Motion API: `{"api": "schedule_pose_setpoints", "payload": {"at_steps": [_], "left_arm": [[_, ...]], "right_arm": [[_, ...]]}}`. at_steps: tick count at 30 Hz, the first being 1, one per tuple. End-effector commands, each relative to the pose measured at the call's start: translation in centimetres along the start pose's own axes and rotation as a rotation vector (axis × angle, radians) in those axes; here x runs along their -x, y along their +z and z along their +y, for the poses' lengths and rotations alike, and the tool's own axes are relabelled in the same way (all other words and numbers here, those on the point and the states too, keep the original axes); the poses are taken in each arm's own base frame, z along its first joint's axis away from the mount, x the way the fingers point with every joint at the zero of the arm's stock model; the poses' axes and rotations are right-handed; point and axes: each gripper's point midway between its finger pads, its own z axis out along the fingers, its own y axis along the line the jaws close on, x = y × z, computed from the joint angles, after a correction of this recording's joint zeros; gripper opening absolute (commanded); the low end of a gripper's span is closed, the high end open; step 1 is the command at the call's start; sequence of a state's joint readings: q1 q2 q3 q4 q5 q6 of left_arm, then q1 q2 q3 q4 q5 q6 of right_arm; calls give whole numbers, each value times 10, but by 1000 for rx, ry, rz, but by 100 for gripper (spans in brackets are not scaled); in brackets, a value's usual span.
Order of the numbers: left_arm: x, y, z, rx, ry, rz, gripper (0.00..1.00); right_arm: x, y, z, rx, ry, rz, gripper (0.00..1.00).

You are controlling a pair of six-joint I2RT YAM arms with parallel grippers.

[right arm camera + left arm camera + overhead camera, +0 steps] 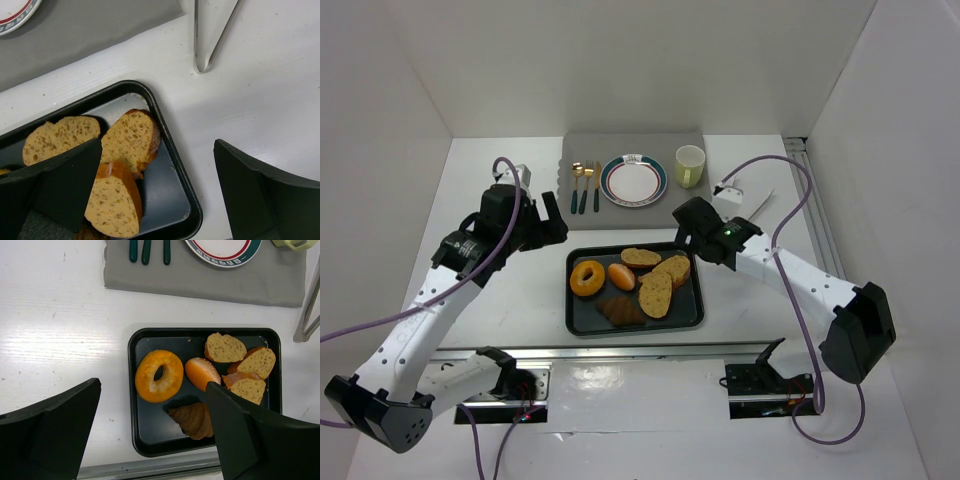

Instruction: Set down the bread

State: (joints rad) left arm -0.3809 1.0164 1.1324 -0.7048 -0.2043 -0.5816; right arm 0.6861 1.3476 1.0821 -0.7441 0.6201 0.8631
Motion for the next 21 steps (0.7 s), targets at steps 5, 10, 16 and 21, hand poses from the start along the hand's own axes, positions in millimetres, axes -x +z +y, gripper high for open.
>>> {"api": "schedule_pose_setpoints", "payload": {"at_steps": [5,10,16,21], "left_arm": [[19,-6,-6,-18,-15,-56,100],[16,-4,-5,-14,-13,-48,100],[13,-1,-3,4,-30,-34,100],[12,5,-3,5,-9,-13,100]], "right_arm": [[1,4,-6,-16,56,-19,100],[-7,6,-12,-26,19,1,100],[17,30,-42,73,148,2,100],[39,45,-62,155,168,-12,100]]}}
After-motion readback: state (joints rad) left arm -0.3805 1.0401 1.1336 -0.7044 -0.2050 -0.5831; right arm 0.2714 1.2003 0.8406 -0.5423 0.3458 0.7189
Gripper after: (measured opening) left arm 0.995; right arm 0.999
